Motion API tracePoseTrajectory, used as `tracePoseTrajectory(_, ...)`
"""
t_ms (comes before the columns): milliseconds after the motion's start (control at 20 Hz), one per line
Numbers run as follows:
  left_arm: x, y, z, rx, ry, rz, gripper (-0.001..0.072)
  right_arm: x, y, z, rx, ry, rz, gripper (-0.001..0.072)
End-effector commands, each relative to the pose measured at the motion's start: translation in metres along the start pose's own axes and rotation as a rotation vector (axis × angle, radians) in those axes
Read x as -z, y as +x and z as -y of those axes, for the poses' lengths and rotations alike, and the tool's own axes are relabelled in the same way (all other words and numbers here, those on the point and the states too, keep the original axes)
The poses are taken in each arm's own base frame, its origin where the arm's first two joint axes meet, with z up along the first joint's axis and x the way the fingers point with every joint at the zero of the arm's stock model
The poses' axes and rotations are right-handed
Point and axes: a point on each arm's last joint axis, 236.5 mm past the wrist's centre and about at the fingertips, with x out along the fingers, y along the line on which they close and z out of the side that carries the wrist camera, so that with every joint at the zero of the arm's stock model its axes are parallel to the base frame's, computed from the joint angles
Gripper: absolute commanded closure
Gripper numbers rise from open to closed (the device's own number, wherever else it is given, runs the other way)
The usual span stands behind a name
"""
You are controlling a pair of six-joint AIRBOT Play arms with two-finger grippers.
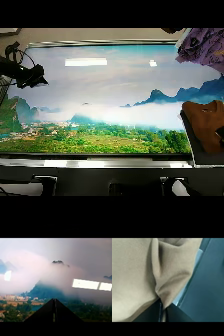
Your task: Fold the clothes and pants, and hang the long-sleeved shirts on hangers.
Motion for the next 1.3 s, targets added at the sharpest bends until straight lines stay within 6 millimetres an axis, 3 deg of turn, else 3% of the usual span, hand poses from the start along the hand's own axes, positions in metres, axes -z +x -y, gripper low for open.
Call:
tracePoseTrajectory(0,0.0,0.0,0.0,-0.002,0.001,0.001,0.0693,0.011,0.009,0.012,0.059,0.01,-0.031,0.0685)
tracePoseTrajectory(450,-0.001,0.0,0.0,-0.002,0.001,0.005,0.0693,0.025,0.013,0.02,0.098,0.009,-0.082,0.0668)
tracePoseTrajectory(600,-0.001,0.0,0.0,-0.002,0.001,0.005,0.0693,0.033,0.011,0.026,0.123,0.007,-0.116,0.0424)
tracePoseTrajectory(650,-0.001,0.0,0.0,-0.002,0.0,0.005,0.0693,0.031,0.009,0.026,0.12,-0.009,-0.114,0.0372)
tracePoseTrajectory(750,-0.001,0.0,0.0,-0.002,0.001,0.005,0.0693,0.012,-0.005,0.016,0.062,-0.024,-0.056,0.0367)
tracePoseTrajectory(850,-0.001,-0.001,0.0,-0.002,0.002,0.007,0.0693,-0.017,-0.034,-0.024,-0.136,-0.051,0.039,0.04)
tracePoseTrajectory(900,-0.001,-0.004,0.001,0.0,0.004,0.013,0.0693,-0.033,-0.06,-0.061,-0.311,-0.084,0.1,0.0475)
tracePoseTrajectory(1000,-0.001,-0.014,0.005,0.003,0.047,0.035,0.0693,-0.043,-0.126,-0.134,-0.632,-0.217,0.228,0.0531)
tracePoseTrajectory(1100,0.0,-0.033,0.008,-0.014,0.122,0.077,0.0694,-0.016,-0.181,-0.19,-0.801,-0.417,0.325,0.0622)
tracePoseTrajectory(1250,0.007,-0.063,0.008,-0.138,0.191,0.158,0.0695,0.07,-0.227,-0.253,-0.914,-0.742,0.389,0.0629)
